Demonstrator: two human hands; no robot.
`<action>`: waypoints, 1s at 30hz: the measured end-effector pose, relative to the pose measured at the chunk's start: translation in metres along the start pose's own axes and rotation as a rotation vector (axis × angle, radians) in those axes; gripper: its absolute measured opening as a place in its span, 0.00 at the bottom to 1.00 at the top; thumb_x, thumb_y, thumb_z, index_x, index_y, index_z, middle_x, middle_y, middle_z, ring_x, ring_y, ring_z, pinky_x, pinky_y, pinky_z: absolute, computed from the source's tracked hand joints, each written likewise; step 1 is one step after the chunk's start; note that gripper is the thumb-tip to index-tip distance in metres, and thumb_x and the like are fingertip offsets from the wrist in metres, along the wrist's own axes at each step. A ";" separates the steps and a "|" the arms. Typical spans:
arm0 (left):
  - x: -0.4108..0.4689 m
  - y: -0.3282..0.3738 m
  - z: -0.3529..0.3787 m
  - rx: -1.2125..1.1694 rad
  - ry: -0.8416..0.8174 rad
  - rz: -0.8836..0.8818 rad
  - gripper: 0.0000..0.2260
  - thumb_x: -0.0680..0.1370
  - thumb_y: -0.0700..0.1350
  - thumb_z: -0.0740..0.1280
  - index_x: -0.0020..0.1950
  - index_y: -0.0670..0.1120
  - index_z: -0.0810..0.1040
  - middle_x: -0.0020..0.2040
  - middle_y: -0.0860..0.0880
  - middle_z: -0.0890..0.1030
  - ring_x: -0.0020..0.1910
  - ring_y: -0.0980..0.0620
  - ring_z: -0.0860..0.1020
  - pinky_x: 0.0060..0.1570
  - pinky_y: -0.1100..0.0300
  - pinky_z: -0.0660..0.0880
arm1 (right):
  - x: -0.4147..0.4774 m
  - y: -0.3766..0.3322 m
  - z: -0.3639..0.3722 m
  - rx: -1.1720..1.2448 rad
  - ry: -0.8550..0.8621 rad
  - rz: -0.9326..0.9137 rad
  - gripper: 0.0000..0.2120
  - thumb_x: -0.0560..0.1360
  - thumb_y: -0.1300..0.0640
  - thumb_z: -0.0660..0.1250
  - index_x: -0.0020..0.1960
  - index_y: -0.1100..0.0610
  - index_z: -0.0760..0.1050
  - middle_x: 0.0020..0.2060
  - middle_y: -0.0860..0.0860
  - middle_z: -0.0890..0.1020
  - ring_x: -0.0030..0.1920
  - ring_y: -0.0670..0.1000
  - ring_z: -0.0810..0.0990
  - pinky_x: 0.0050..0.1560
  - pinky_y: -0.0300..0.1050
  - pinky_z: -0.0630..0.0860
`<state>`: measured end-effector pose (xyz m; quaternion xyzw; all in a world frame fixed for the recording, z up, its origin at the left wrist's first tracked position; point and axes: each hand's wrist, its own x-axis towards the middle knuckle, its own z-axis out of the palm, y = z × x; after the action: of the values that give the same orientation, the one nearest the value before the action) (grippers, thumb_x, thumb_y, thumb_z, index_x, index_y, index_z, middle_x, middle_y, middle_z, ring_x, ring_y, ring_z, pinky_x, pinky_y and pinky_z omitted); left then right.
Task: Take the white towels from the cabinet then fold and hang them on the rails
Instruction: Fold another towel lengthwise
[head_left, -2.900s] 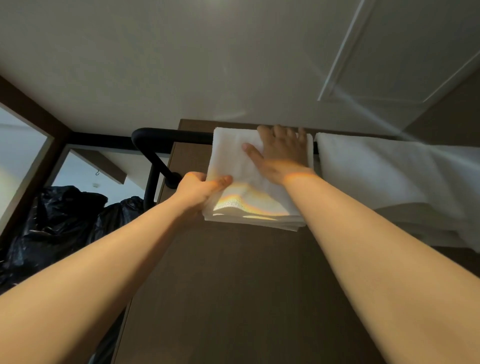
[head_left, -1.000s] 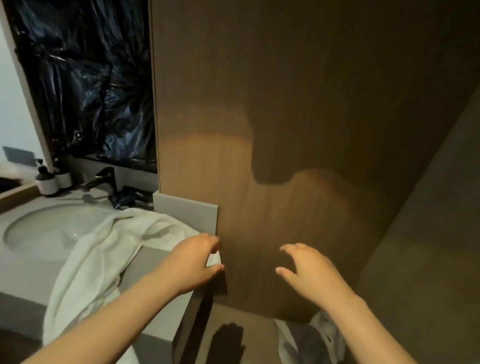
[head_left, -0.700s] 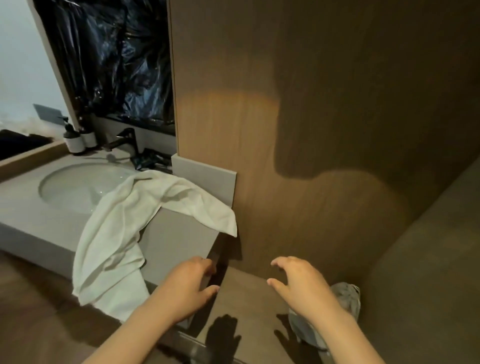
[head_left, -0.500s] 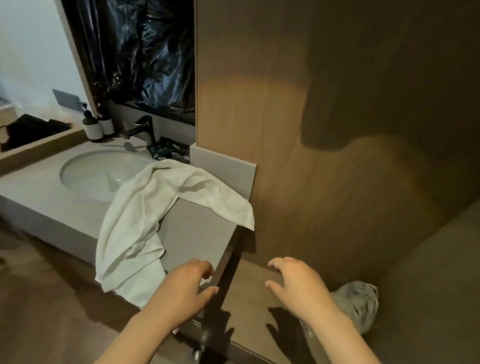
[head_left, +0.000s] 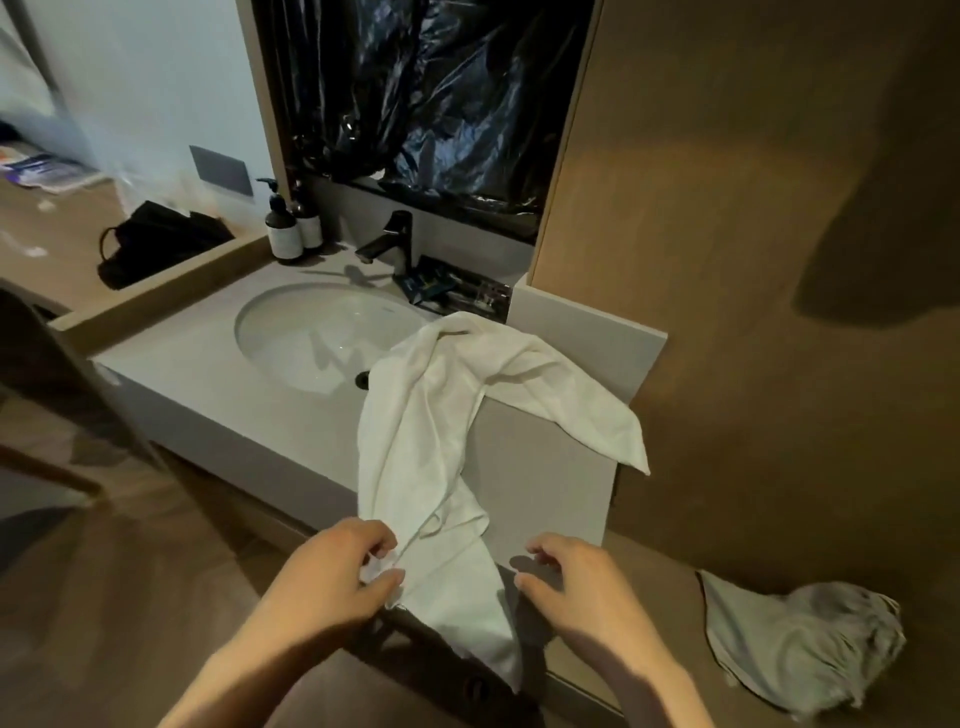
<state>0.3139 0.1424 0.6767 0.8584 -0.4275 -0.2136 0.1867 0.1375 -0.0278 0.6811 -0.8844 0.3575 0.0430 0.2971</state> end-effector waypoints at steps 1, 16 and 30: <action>0.003 -0.010 -0.005 -0.015 -0.006 -0.019 0.10 0.77 0.56 0.65 0.57 0.56 0.74 0.54 0.59 0.76 0.51 0.60 0.75 0.53 0.68 0.72 | 0.005 -0.007 0.006 0.013 -0.004 0.011 0.16 0.78 0.47 0.65 0.64 0.49 0.75 0.59 0.45 0.80 0.57 0.42 0.77 0.54 0.35 0.72; 0.075 -0.067 -0.037 -0.082 0.004 -0.027 0.08 0.76 0.53 0.68 0.54 0.55 0.76 0.48 0.60 0.77 0.47 0.62 0.76 0.50 0.67 0.76 | 0.094 -0.027 0.012 0.075 0.013 0.070 0.12 0.77 0.47 0.67 0.60 0.48 0.76 0.53 0.44 0.79 0.56 0.45 0.77 0.55 0.39 0.74; 0.205 -0.056 -0.056 -0.055 0.058 0.112 0.08 0.75 0.55 0.68 0.53 0.56 0.76 0.48 0.60 0.77 0.46 0.62 0.77 0.48 0.61 0.77 | 0.202 -0.009 -0.031 0.210 0.138 0.127 0.16 0.78 0.52 0.67 0.65 0.53 0.76 0.57 0.47 0.80 0.55 0.45 0.77 0.57 0.39 0.72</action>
<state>0.4912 0.0152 0.6531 0.8335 -0.4630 -0.1895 0.2344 0.2889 -0.1620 0.6527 -0.8249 0.4347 -0.0367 0.3594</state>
